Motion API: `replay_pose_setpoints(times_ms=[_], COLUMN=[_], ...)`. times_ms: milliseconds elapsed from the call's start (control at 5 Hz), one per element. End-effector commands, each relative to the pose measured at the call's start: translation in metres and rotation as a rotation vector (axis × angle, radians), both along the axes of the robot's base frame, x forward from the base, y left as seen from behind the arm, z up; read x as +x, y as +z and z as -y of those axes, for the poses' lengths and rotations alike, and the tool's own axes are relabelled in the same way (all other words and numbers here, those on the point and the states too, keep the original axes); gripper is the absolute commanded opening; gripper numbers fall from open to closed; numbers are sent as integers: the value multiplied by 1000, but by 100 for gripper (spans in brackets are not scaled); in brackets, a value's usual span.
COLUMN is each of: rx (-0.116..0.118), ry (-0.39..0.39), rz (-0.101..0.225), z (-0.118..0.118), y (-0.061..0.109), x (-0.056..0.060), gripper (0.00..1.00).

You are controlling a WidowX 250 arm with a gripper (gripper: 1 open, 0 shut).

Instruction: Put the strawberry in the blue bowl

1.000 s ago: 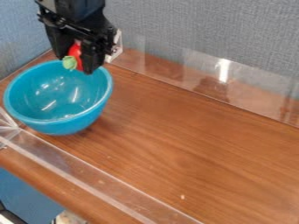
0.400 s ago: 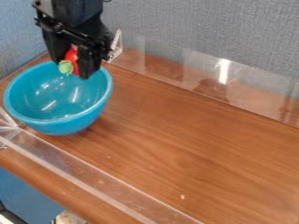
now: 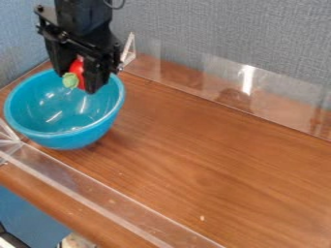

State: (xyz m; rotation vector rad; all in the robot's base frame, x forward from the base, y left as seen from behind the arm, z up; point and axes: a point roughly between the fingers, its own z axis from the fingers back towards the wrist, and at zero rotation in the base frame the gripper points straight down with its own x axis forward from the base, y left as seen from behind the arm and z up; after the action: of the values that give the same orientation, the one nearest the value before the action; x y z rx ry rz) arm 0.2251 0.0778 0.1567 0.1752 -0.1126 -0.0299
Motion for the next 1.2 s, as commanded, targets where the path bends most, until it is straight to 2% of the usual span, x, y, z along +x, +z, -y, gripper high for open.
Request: replay_pose_setpoints(times_ms=[0,1000], rx=[9,-2], ry=[20,39], rz=[22,-13], z=[-3,-4], y=[6,-1], x=[0,2], gripper=[0,0])
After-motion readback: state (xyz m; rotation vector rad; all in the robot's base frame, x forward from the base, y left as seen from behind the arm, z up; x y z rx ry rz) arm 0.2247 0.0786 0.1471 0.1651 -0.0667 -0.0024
